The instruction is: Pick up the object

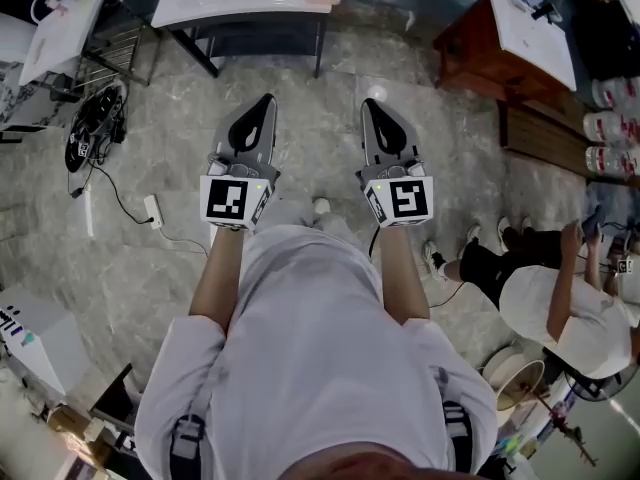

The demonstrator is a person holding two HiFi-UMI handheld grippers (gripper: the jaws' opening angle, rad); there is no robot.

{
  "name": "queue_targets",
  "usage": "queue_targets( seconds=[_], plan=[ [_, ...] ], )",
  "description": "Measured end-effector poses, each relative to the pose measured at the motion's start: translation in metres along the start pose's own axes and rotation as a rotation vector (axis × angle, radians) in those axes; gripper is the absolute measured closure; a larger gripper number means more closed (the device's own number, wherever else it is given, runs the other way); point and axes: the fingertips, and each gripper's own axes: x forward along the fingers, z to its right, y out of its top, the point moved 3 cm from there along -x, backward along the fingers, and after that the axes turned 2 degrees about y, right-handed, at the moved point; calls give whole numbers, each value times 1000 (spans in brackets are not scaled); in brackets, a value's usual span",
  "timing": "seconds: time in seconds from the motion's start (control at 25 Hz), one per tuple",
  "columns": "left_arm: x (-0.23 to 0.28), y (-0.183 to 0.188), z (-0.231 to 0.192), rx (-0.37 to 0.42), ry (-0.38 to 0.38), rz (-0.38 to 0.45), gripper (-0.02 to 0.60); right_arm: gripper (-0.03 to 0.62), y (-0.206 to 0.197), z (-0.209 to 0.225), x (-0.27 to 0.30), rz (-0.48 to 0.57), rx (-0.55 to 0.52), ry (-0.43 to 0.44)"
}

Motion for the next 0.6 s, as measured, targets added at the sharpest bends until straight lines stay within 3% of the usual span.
queue_targets(
  seconds=[0.36,0.6],
  plan=[
    [21,-3,1,15,14,12,581,594,-10,16,8,-11,-8,16],
    [47,-16,-26,1,30,25,581,594,-24,29,39,-17,-15,14]
  ],
)
